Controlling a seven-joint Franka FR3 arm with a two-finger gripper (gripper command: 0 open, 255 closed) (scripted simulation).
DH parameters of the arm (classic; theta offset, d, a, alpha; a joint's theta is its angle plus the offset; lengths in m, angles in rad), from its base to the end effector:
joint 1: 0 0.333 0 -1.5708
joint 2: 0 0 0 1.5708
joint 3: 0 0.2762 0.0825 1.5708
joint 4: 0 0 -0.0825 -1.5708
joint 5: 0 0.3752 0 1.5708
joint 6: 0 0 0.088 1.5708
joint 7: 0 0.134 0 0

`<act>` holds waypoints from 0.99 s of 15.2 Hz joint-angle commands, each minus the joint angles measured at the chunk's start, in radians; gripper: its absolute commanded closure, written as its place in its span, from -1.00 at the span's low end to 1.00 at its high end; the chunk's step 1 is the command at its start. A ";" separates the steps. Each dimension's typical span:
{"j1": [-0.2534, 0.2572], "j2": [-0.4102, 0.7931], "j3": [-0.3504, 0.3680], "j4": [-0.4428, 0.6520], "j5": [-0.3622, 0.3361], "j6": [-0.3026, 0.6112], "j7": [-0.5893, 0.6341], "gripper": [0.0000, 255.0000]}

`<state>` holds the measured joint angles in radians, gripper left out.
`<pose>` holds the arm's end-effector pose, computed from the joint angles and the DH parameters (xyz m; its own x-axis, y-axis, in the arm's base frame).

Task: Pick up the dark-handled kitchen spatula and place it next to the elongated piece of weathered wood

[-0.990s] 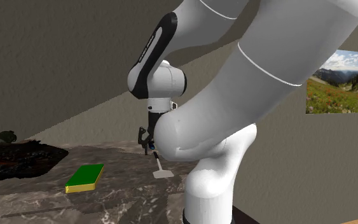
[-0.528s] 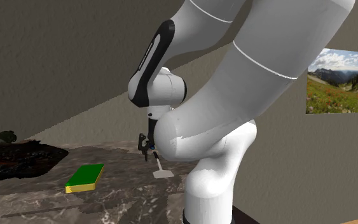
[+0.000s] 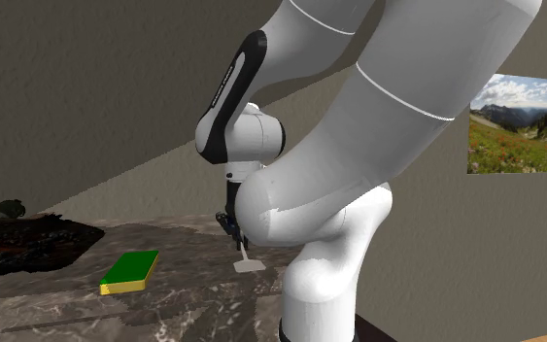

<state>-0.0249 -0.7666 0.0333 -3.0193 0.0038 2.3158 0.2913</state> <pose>0.3074 -0.0012 0.2885 0.9550 -0.2891 0.0660 -0.2898 -0.9571 0.0013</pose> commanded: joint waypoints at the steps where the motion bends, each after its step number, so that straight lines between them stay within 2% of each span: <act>1: 0.000 0.000 0.000 0.000 0.000 0.000 0.000 1.00; 6: 0.000 0.000 0.000 0.000 0.000 0.000 0.000 1.00; 15: 0.000 -0.092 -0.003 0.082 -0.001 -0.174 -0.003 1.00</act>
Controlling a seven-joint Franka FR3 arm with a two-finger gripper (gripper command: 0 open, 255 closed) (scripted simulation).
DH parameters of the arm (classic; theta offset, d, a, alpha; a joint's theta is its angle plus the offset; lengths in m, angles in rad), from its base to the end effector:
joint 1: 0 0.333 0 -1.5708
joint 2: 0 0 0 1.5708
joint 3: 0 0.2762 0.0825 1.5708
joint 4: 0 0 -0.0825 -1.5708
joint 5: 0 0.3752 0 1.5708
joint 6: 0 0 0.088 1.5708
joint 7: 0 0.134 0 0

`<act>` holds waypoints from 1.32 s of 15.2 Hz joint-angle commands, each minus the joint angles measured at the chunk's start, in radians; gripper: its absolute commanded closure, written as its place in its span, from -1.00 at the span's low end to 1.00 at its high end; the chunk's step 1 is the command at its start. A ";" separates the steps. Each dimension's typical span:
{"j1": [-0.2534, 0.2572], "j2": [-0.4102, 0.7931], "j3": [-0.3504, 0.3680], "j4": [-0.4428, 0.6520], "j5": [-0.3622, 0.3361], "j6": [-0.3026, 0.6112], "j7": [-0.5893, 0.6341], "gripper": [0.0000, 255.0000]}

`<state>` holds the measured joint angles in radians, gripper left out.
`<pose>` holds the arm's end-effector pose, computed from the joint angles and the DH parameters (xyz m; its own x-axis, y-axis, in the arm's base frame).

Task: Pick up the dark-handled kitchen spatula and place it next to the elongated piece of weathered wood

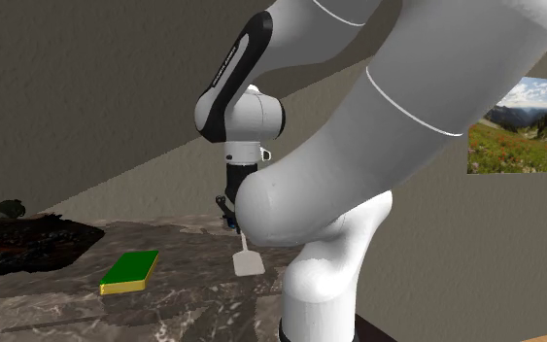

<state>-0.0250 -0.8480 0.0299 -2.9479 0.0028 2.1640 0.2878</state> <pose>0.3094 -0.0015 0.3312 0.9550 -0.2889 0.0669 -0.2896 -0.9571 0.0011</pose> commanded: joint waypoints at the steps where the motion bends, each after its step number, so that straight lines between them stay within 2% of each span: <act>1: 0.001 -0.018 0.000 0.021 0.000 -0.040 0.000 1.00; 20: -0.001 -0.076 -0.005 0.251 -0.003 -0.327 -0.004 1.00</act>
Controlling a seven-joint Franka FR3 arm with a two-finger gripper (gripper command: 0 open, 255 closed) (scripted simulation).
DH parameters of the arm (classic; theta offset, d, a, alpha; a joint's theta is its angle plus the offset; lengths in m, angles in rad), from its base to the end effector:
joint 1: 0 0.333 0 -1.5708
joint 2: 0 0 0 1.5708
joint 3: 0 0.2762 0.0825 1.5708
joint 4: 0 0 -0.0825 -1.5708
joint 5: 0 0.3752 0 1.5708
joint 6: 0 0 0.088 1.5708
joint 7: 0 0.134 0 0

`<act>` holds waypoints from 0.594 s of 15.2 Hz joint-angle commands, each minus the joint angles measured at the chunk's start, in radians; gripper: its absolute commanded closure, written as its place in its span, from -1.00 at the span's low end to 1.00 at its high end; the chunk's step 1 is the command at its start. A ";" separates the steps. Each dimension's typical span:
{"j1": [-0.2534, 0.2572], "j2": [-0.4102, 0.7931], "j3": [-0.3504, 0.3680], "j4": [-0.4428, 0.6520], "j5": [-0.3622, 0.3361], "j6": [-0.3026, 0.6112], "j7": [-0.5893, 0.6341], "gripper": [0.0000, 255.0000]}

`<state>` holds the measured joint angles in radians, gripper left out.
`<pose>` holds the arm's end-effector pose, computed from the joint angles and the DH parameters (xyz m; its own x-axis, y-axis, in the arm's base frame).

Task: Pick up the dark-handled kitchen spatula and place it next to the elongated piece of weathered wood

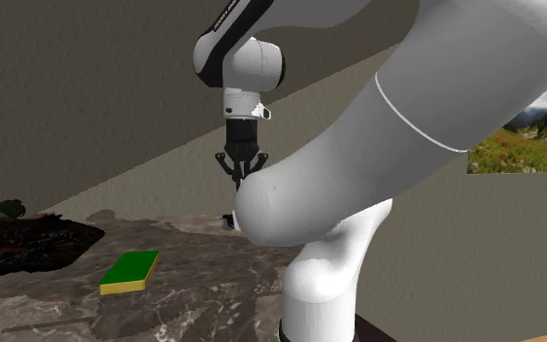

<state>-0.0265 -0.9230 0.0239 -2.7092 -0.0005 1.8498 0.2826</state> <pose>0.3101 -0.0018 0.4377 0.9550 -0.2891 0.0663 -0.2898 -0.9571 0.0011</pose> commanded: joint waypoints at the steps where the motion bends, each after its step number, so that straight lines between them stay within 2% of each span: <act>1: 0.000 -0.001 0.001 0.026 0.000 -0.027 0.001 1.00; 3: 0.000 0.000 0.000 0.045 0.000 -0.046 0.000 1.00; 9: 0.034 0.230 0.093 0.180 0.052 0.050 0.097 1.00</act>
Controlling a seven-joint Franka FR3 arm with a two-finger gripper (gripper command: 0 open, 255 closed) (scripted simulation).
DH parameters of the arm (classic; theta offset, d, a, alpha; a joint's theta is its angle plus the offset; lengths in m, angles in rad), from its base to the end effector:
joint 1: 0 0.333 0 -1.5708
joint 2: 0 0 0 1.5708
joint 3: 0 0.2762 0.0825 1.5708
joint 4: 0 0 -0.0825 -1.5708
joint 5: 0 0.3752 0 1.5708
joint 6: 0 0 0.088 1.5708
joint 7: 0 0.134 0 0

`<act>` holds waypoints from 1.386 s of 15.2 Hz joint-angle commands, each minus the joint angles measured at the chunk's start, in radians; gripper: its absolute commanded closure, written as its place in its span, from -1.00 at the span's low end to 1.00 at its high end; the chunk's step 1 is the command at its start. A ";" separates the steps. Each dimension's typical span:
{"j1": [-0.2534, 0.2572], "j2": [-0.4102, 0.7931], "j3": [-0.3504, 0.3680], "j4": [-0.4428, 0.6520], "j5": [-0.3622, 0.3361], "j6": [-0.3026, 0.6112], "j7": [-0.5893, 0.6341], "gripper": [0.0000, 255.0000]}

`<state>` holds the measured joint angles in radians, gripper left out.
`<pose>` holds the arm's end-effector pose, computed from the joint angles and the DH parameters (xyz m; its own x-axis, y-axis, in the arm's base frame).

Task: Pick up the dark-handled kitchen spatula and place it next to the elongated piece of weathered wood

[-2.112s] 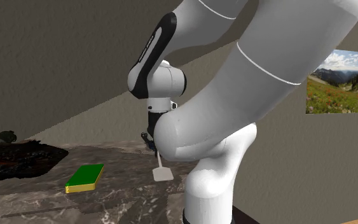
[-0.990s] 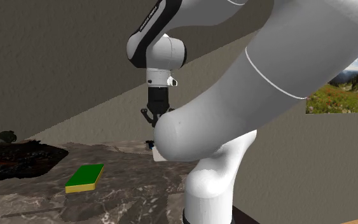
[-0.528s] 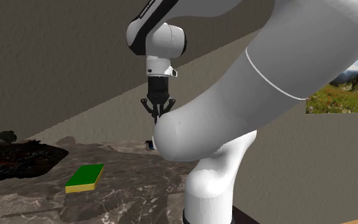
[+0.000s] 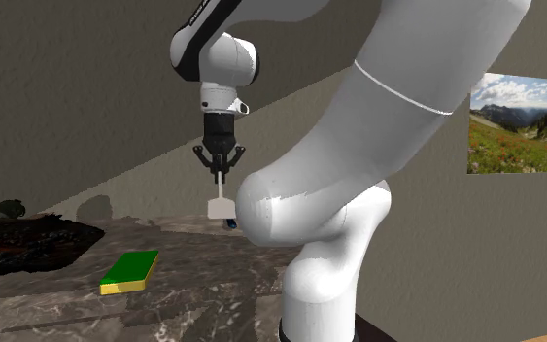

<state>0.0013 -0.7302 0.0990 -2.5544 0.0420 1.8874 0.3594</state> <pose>0.3558 0.0388 0.4501 0.9550 -0.2892 0.0662 -0.2899 -0.9570 0.0022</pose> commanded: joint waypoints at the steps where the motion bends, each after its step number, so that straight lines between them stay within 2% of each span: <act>1: 0.010 0.075 0.033 0.051 0.014 0.025 0.035 1.00; 6: 0.017 0.265 0.101 0.198 0.019 0.068 0.114 1.00; 11: 0.020 0.454 0.163 0.371 -0.005 0.083 0.197 1.00; 16: 0.031 0.648 0.215 0.573 -0.058 0.068 0.286 1.00; 21: 0.064 0.854 0.248 0.812 -0.133 0.019 0.372 1.00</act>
<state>0.0580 0.0863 0.3419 -1.7821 -0.0766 1.9121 0.7148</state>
